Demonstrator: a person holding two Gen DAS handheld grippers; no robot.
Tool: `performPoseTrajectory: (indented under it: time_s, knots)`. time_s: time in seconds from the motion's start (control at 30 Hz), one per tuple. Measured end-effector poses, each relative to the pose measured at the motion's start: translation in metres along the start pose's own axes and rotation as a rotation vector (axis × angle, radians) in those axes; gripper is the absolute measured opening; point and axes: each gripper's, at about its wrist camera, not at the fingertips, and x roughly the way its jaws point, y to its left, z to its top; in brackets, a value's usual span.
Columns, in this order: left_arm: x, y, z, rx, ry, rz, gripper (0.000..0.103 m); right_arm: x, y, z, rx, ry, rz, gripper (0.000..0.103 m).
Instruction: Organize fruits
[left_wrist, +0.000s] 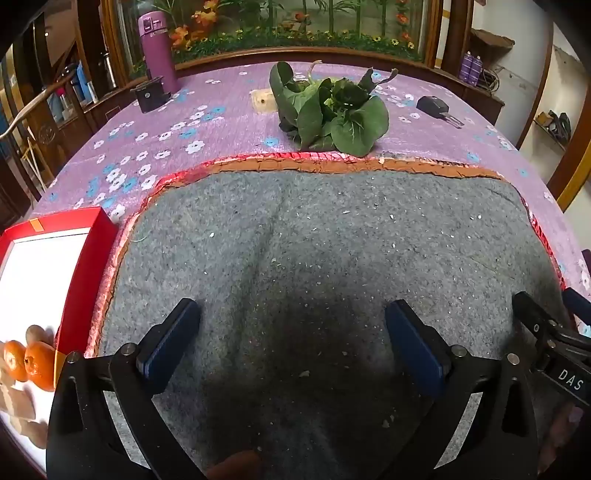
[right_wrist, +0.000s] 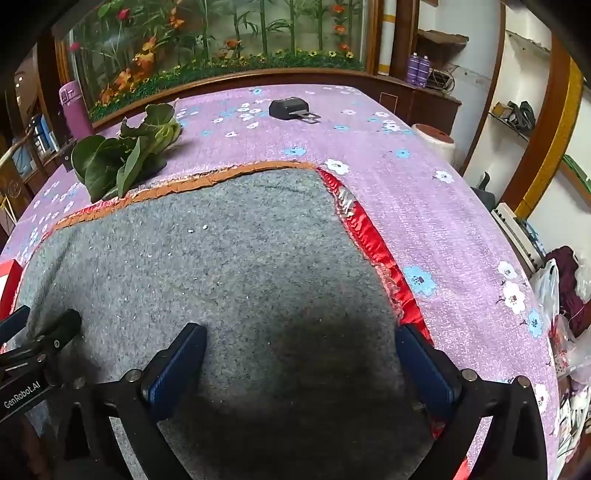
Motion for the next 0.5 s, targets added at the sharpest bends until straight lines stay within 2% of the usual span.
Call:
performPoseTrajectory:
  time_s: [0.5]
  knots:
    - [0.0,0.0,0.0,0.005,-0.003,0.007,0.103,0.002,0.004,0.001,-0.008,0.013,0.004,0.103]
